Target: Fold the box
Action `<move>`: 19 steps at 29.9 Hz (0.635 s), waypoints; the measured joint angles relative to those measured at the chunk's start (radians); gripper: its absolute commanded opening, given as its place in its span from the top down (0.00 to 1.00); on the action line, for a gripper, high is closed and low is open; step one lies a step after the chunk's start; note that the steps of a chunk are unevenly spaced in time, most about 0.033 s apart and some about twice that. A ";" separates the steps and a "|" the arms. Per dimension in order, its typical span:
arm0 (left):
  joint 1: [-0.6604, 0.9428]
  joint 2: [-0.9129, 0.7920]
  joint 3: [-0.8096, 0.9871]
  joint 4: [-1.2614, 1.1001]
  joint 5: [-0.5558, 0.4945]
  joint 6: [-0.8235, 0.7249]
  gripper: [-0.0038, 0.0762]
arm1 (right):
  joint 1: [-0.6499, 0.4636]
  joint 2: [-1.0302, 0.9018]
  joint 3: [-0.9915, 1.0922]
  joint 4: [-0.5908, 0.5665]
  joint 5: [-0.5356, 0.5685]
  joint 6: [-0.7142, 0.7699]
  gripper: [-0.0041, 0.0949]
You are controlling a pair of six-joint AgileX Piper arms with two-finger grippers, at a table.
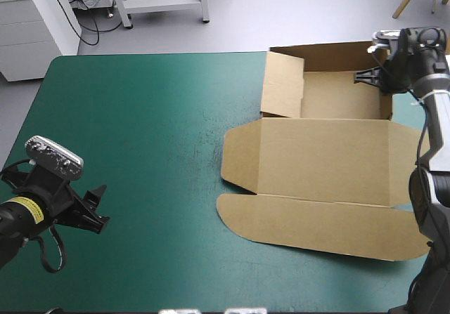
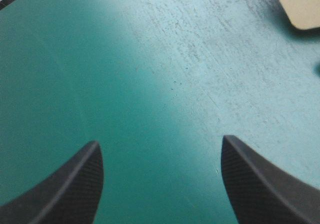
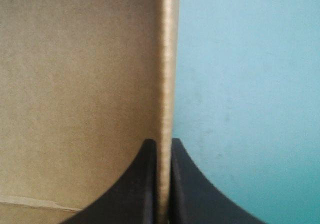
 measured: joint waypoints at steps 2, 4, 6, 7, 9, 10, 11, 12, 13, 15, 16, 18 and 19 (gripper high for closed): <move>0.000 0.000 0.000 0.004 0.001 0.000 0.36 | -0.050 -0.019 0.025 -0.027 -0.001 -0.001 0.98; 0.000 0.000 0.000 0.006 0.001 0.000 0.36 | -0.096 -0.039 0.069 -0.048 -0.002 -0.002 0.98; 0.000 0.000 0.000 0.010 0.001 0.000 0.36 | -0.151 -0.058 0.123 -0.060 -0.002 -0.008 0.98; 0.000 0.000 0.000 0.013 0.001 0.000 0.36 | -0.174 -0.068 0.146 -0.061 -0.002 -0.010 0.98; 0.000 0.000 0.000 0.022 0.001 0.000 0.36 | -0.229 -0.081 0.194 -0.062 -0.002 -0.012 0.98; 0.000 0.000 0.000 0.029 0.002 0.000 0.36 | -0.254 -0.088 0.218 -0.062 -0.002 -0.012 0.98; 0.000 0.000 0.000 0.035 0.002 0.000 0.36 | -0.280 -0.093 0.240 -0.059 -0.002 -0.013 0.98; 0.000 0.000 0.000 0.041 0.002 0.000 0.36 | -0.299 -0.097 0.257 -0.057 -0.002 -0.014 0.98; 0.000 0.000 0.000 0.042 0.002 0.000 0.36 | -0.325 -0.101 0.271 -0.057 -0.002 -0.015 0.98; 0.000 0.000 0.000 0.043 0.002 0.000 0.36 | -0.356 -0.104 0.294 -0.054 -0.004 -0.015 0.98; 0.000 0.000 0.000 0.043 0.002 0.000 0.36 | -0.374 -0.106 0.309 -0.053 -0.007 -0.015 0.98; 0.000 0.000 0.000 0.043 0.002 0.000 0.36 | -0.393 -0.107 0.332 -0.048 -0.020 -0.017 0.98; 0.000 0.000 0.000 0.043 0.002 0.000 0.36 | -0.398 -0.108 0.348 -0.044 -0.032 -0.018 0.98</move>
